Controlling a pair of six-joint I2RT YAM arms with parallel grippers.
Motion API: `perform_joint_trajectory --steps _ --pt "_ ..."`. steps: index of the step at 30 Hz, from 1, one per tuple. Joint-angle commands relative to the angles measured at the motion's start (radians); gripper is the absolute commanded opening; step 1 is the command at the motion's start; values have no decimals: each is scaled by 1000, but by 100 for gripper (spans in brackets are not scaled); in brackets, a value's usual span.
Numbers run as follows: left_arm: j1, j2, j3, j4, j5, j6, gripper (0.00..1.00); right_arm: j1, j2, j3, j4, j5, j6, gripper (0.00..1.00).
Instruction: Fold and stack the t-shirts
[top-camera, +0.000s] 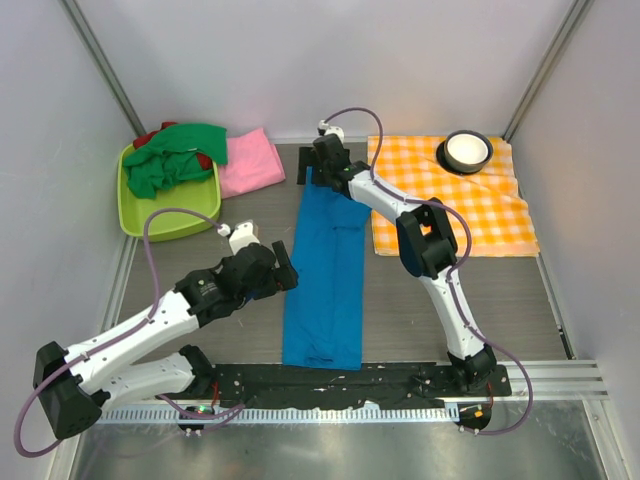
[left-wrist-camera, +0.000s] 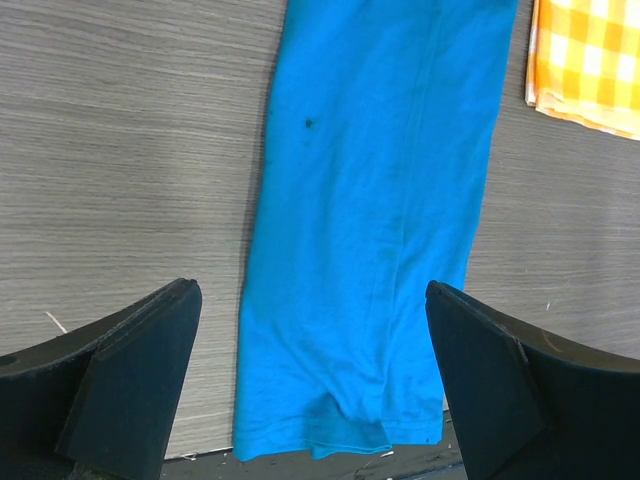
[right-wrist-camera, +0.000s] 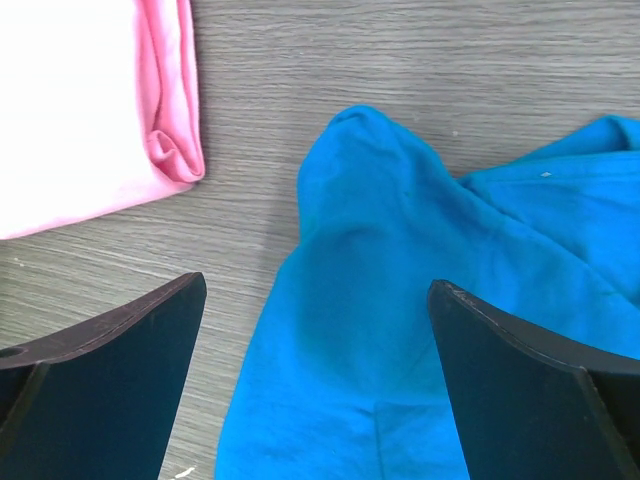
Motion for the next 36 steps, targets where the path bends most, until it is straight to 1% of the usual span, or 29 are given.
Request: perform_joint_trajectory --steps 1,5,9,12,13,15,19,24,25,27,28,29,34,36 --pt "10 0 2 42 3 17 100 4 36 69 36 -85 57 100" --pt "16 -6 2 37 1 20 100 4 60 79 67 -116 74 100" --pt "21 -12 -4 39 3 23 100 3 120 134 85 -157 95 100" --pt "25 -12 -17 47 12 25 100 1 160 129 153 -226 127 100" --pt "27 -9 -20 51 13 23 100 3 163 117 217 -257 149 100" --pt "30 -8 -27 57 23 23 100 3 171 86 288 -280 172 100" --pt "35 3 -32 67 36 25 100 4 200 85 416 -327 218 100" --pt "36 8 -40 91 56 20 100 -6 278 152 458 -367 255 100" --pt "36 9 -43 102 69 20 100 -8 269 140 501 -370 250 100" --pt "36 9 -52 117 78 22 100 -17 207 42 571 -357 241 100" --pt "35 9 -53 126 81 23 100 -22 179 7 651 -355 239 100" --pt "36 9 -57 131 81 25 100 -26 157 -31 673 -352 236 100" --pt "36 14 -35 140 81 48 100 -58 24 -33 678 -343 187 100" --pt "36 9 -17 136 69 62 100 -68 -39 -68 675 -331 173 100"
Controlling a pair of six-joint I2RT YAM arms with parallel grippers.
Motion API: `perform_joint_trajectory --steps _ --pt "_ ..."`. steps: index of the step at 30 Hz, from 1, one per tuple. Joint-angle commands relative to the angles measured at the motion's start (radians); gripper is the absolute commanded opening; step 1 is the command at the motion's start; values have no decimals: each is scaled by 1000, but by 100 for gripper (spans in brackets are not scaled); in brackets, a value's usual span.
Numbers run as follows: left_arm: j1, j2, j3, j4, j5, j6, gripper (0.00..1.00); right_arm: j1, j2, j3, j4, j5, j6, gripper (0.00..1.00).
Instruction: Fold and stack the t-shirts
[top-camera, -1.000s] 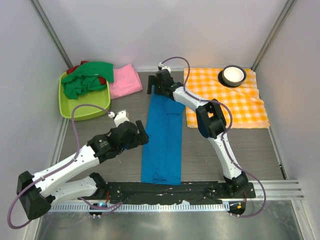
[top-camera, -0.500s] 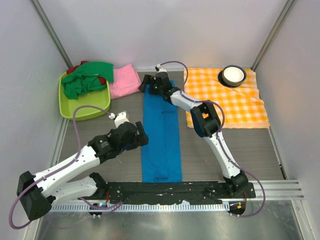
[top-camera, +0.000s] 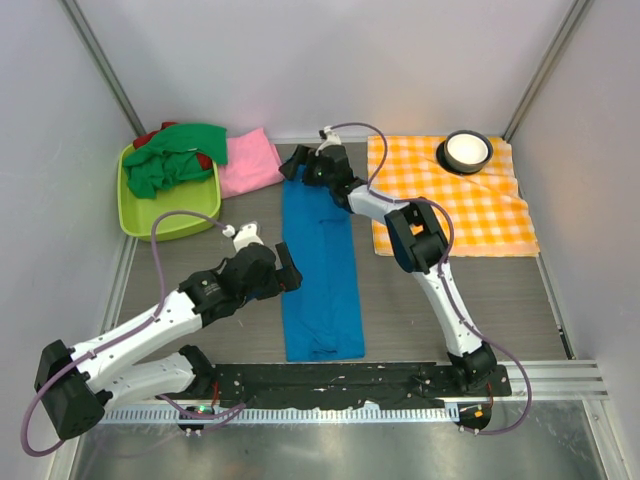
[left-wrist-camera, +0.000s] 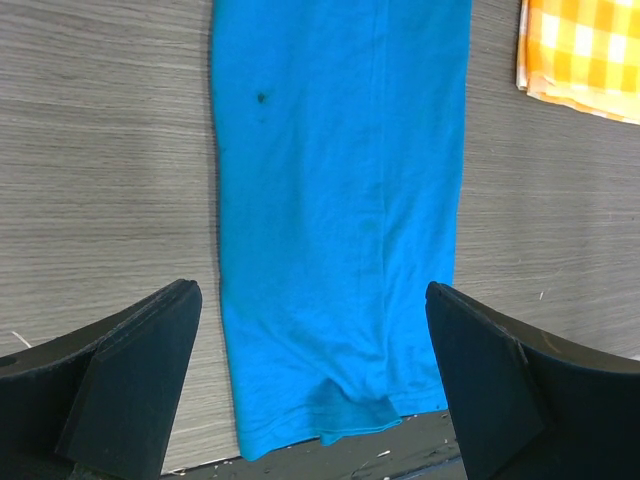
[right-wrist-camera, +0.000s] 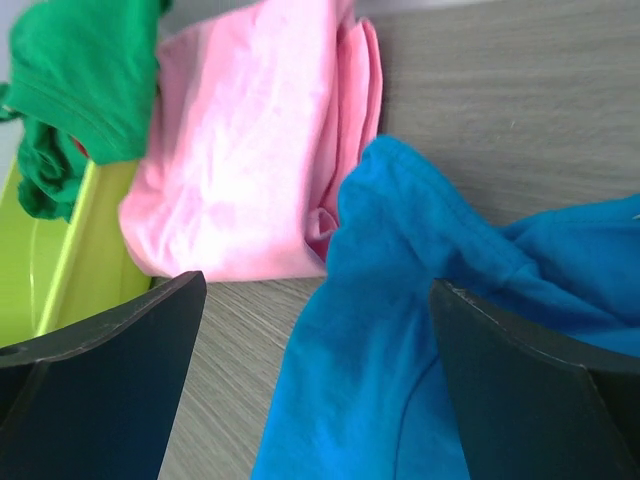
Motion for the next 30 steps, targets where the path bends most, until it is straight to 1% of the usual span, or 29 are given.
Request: perform_joint_trajectory --steps 1,2,4,5,7,8,9,11,12,13,14,15,16,17,18,19,20,21,22,24,25,27,28,30 --pt "5 -8 44 26 -19 36 100 -34 -248 -45 84 37 -78 100" --pt "3 -13 52 26 -23 49 100 -34 -335 -106 82 54 -98 100" --pt "5 -24 57 15 -26 49 100 -34 -428 -181 76 94 -155 100" --pt "3 -27 55 13 -23 50 100 -34 -513 -255 60 107 -178 100" --pt "5 -30 54 -11 -1 36 100 -33 -606 -356 -41 146 -216 100" --pt "5 -31 46 -20 10 21 100 -31 -696 -393 -92 154 -219 100" --pt "5 -33 38 -34 35 10 100 -27 -744 -437 -177 195 -222 100" --pt "5 -36 3 -49 69 -10 100 -11 -853 -597 -262 306 -245 100" --pt "3 -39 -15 -51 80 -35 100 15 -961 -658 -319 353 -247 100" --pt "3 -44 -37 -50 97 -51 100 30 -1024 -777 -354 389 -244 100" --pt "2 -47 -79 -48 106 -65 100 42 -1080 -838 -368 469 -215 100" --pt "3 -50 -100 -31 121 -91 100 70 -1185 -894 -423 498 -190 98" --pt "2 -51 -121 -17 167 -102 100 81 -1232 -1006 -442 498 -163 97" --pt "0 -57 -164 -2 192 -111 100 90 -1270 -1048 -479 481 -88 96" --pt "-3 -57 -184 18 210 -143 100 120 -1343 -1088 -553 481 -57 95" --pt "-14 -62 -221 23 226 -157 100 144 -1368 -1160 -592 484 -25 94" --pt "-24 -73 -238 33 261 -171 99 174 -1397 -1191 -632 487 -2 93" --pt "-40 -82 -256 50 267 -190 98 206 -1424 -1221 -686 510 55 93" --pt "-84 -91 -291 61 269 -235 97 267 -1463 -1276 -710 510 83 93" --pt "-132 -120 -318 88 258 -275 95 318 -1502 -1327 -758 504 147 92" --pt "-184 -128 -337 96 251 -321 94 366 -1542 -1370 -763 498 190 91" --pt "-228 -139 -354 118 235 -365 94 413 -1582 -1401 -793 509 239 90" --pt "-276 -139 -374 128 232 -387 94 430 -1602 -1433 -793 507 279 90" --pt "-323 -139 -396 161 211 -456 92 466 -1642 -1458 -800 487 307 90"
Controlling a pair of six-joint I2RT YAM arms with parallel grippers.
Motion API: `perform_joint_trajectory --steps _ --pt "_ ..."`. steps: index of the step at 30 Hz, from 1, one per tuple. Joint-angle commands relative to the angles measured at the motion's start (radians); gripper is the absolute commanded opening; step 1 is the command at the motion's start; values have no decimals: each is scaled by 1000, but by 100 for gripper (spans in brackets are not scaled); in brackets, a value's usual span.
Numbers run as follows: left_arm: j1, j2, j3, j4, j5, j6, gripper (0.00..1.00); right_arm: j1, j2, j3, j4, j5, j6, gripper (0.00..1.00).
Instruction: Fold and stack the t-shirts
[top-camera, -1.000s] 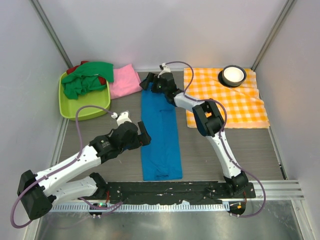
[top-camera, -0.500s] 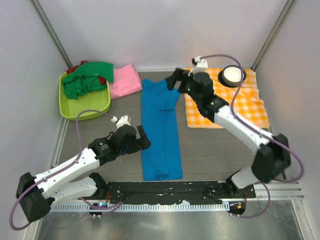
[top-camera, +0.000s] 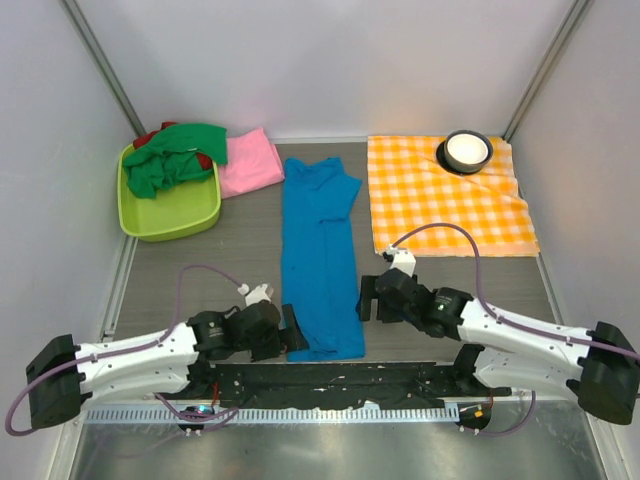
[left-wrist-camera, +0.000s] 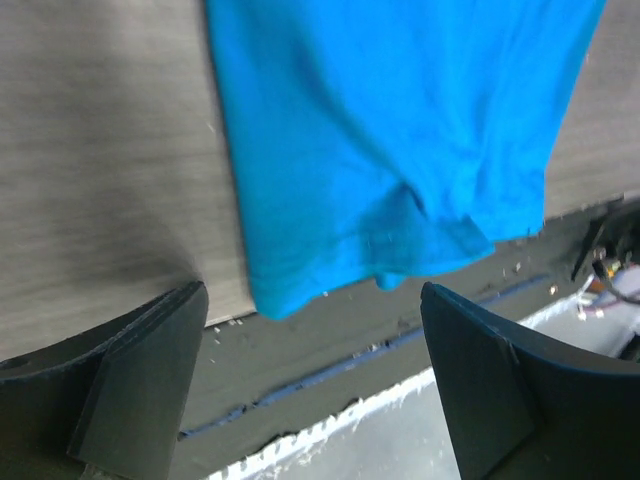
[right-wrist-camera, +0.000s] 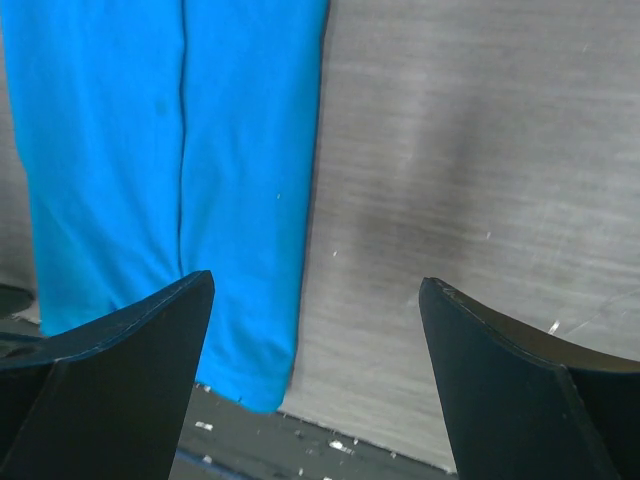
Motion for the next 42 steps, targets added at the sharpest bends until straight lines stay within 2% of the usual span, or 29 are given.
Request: perform_joint_trajectory --steps 1,7,13,19,24,29,34,38,42 --pt "-123 -2 -56 111 -21 -171 91 56 -100 -44 -37 23 184 89" --pt "-232 41 -108 142 -93 -298 80 153 -151 -75 -51 35 242 88" --pt "-236 -6 -136 72 -163 -360 61 188 -154 -78 -45 52 259 88" --pt "-236 -196 -110 -179 -226 -392 62 194 -130 -82 -16 55 242 88" --pt "-236 -313 -139 -237 -266 -410 63 196 -94 -67 12 40 235 88" --pt "-236 -240 -162 -162 -258 -403 63 197 -79 -56 19 47 226 88" --pt "-233 -56 -122 -70 -260 -360 64 197 -65 -65 30 40 226 88" --pt "-225 30 -108 -20 -249 -337 65 199 -74 -84 48 32 239 88" --pt "-213 38 -139 6 -234 -352 61 199 -87 -94 50 24 246 88"
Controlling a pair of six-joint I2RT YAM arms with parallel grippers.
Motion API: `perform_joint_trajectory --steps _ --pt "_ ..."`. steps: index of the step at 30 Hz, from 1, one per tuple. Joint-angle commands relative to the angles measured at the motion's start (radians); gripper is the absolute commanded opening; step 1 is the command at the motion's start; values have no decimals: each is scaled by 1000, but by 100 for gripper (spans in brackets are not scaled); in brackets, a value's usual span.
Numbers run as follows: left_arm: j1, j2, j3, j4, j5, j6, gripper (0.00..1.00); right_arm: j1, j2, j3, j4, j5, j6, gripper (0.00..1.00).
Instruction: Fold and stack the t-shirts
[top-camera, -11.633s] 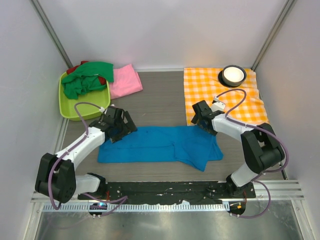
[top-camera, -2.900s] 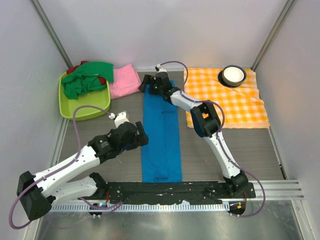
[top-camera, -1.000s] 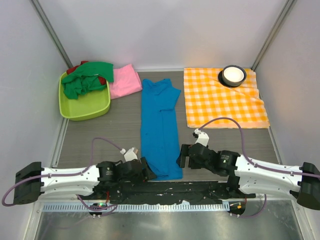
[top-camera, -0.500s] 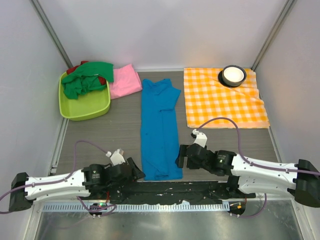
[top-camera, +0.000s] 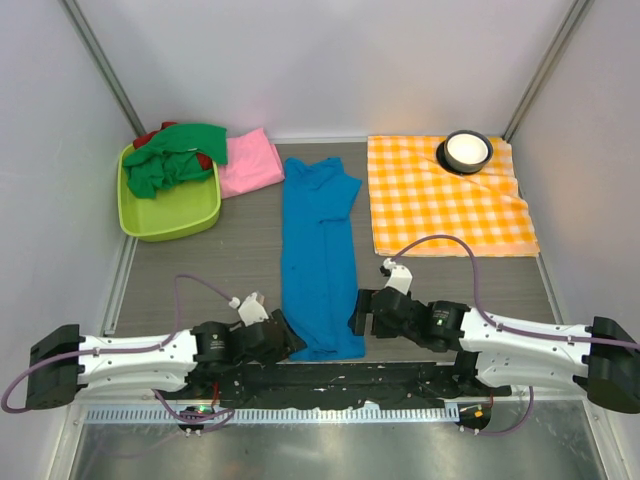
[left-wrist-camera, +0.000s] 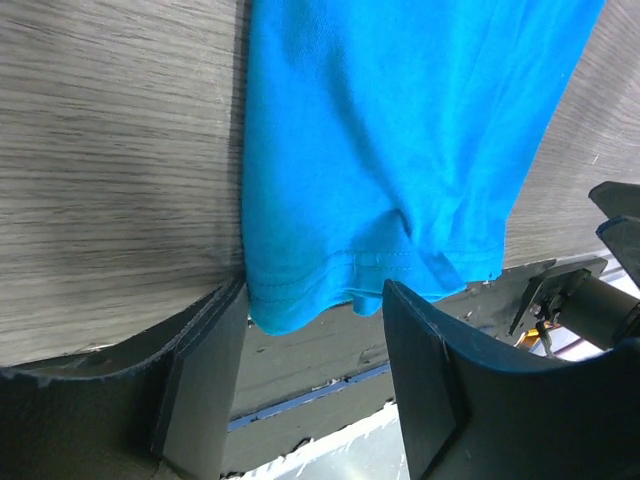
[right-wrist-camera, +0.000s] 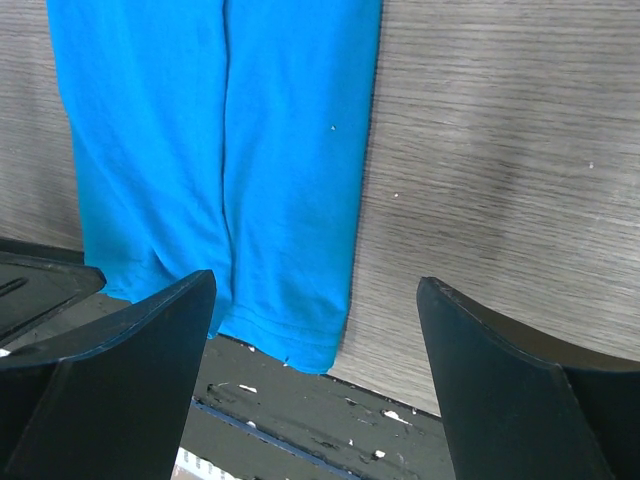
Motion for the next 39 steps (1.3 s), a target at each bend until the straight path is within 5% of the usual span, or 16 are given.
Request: perform_joint_trajectory --steps 1,9,35,39 --pt "13 26 -70 -55 -5 23 59 7 -25 -12 26 8 18 88" --pt "42 7 -127 -22 16 24 0 7 -8 -35 58 -32 27 88" --pt "45 -48 -95 -51 -28 40 0 130 136 -165 324 -170 227 69" --pt "45 -62 -99 -64 -30 37 0 168 179 -156 324 -153 245 52"
